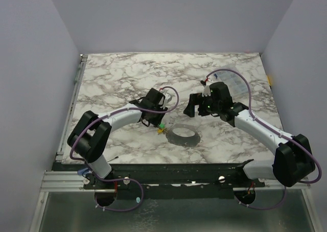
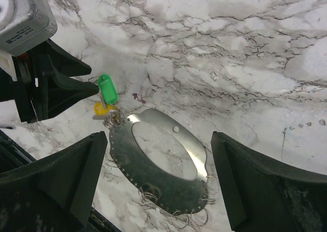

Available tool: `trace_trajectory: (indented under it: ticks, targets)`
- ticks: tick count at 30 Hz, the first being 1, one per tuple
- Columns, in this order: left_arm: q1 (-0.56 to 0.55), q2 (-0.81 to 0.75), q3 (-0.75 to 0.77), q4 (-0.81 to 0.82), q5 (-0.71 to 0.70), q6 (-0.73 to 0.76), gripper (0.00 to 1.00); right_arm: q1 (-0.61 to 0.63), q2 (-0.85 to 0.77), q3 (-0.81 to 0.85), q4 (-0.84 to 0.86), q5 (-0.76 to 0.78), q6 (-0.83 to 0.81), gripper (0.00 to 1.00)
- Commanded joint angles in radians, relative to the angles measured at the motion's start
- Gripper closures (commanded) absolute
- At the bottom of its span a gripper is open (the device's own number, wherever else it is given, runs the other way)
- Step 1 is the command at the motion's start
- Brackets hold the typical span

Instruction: Put the keys on the keyring

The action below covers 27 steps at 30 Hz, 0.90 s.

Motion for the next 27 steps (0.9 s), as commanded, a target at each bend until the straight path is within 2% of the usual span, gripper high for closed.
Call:
trace_trajectory:
  ticks: [1,8,11,20,27]
  targets:
    - [0.001,-0.01,0.008,-0.01,-0.053,0.011,0.59,0.003,-0.016,-0.018,0.028,-0.012,-0.011,0.06]
    - [-0.003,-0.081,-0.013,-0.014,-0.058,0.022,0.5,0.004,-0.007,-0.012,0.005,-0.005,0.002,0.06]
    - [-0.016,-0.151,-0.032,-0.011,-0.014,0.039,0.47,0.007,-0.003,-0.009,-0.006,-0.014,0.017,0.06]
    - [-0.149,-0.325,-0.101,0.015,0.171,0.132,0.47,0.038,-0.095,-0.034,-0.054,0.01,0.056,0.07]
    - [-0.217,-0.31,-0.117,0.012,0.147,0.143,0.47,0.048,-0.24,-0.015,-0.151,0.001,0.076,0.07]
